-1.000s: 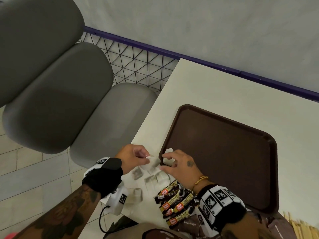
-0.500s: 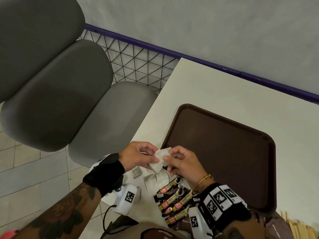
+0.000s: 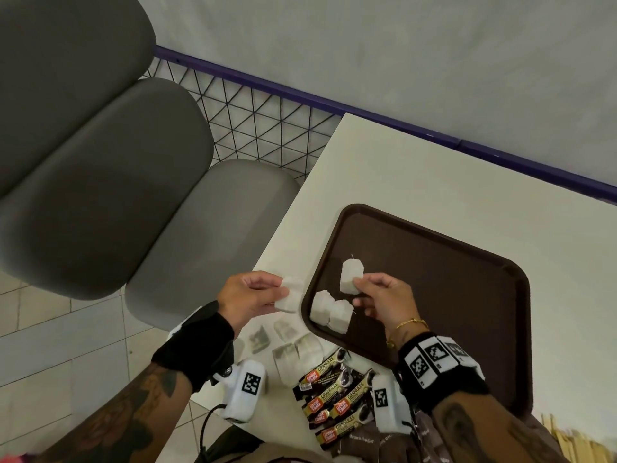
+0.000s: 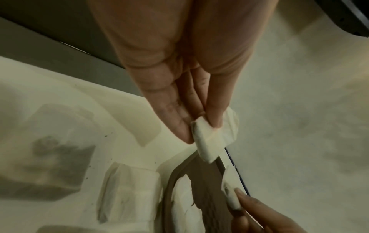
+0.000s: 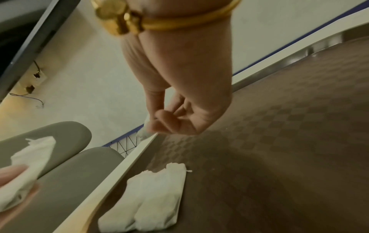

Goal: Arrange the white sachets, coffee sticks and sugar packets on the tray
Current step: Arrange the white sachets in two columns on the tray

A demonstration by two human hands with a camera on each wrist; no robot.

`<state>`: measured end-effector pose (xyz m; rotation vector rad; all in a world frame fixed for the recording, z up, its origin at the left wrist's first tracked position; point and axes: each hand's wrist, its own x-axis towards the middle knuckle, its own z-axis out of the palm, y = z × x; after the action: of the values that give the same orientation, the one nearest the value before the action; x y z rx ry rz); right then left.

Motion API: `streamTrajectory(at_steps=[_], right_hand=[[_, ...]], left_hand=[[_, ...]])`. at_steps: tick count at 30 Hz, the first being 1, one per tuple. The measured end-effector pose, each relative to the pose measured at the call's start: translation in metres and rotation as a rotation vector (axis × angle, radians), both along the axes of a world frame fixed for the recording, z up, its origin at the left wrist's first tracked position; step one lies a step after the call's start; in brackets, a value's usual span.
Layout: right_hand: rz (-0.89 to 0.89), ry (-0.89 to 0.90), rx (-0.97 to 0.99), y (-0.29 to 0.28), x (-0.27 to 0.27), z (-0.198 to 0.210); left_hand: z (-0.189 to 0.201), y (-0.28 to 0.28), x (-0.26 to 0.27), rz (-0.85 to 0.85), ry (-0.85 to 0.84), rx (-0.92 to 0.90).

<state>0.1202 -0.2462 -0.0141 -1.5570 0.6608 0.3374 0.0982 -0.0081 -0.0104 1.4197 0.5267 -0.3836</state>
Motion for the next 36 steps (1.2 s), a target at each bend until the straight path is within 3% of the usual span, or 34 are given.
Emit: streamTrajectory(at_steps=[4, 9, 12, 18, 25, 29, 33, 36], right_hand=[[0.055, 0.003, -0.203, 0.003, 0.02, -0.015], [0.147, 0.082, -0.18, 0.02, 0.034, -0.027], [0.181, 0.107, -0.214, 0.026, 0.037, -0.031], [0.333, 0.075, -0.493, 0.025, 0.042, -0.029], [0.455, 0.122, -0.621, 0.023, 0.042, -0.027], [0.293, -0.054, -0.523, 0.009, 0.033, -0.016], [0.449, -0.087, -0.063, 0.008, 0.014, 0.015], [0.472, -0.035, 0.11, 0.01, 0.003, 0.017]], left_hand=[[-0.002, 0.004, 0.002, 0.087, 0.013, -0.013], [-0.005, 0.008, 0.002, 0.125, 0.029, -0.007], [-0.005, 0.008, 0.005, 0.126, 0.033, -0.009], [-0.003, 0.0, 0.008, 0.099, 0.034, -0.01], [-0.001, -0.01, 0.013, 0.073, 0.011, -0.028], [-0.001, -0.015, 0.017, 0.063, 0.002, -0.046], [-0.001, -0.025, 0.021, 0.018, -0.003, -0.046], [-0.001, -0.035, 0.023, -0.016, -0.004, -0.05]])
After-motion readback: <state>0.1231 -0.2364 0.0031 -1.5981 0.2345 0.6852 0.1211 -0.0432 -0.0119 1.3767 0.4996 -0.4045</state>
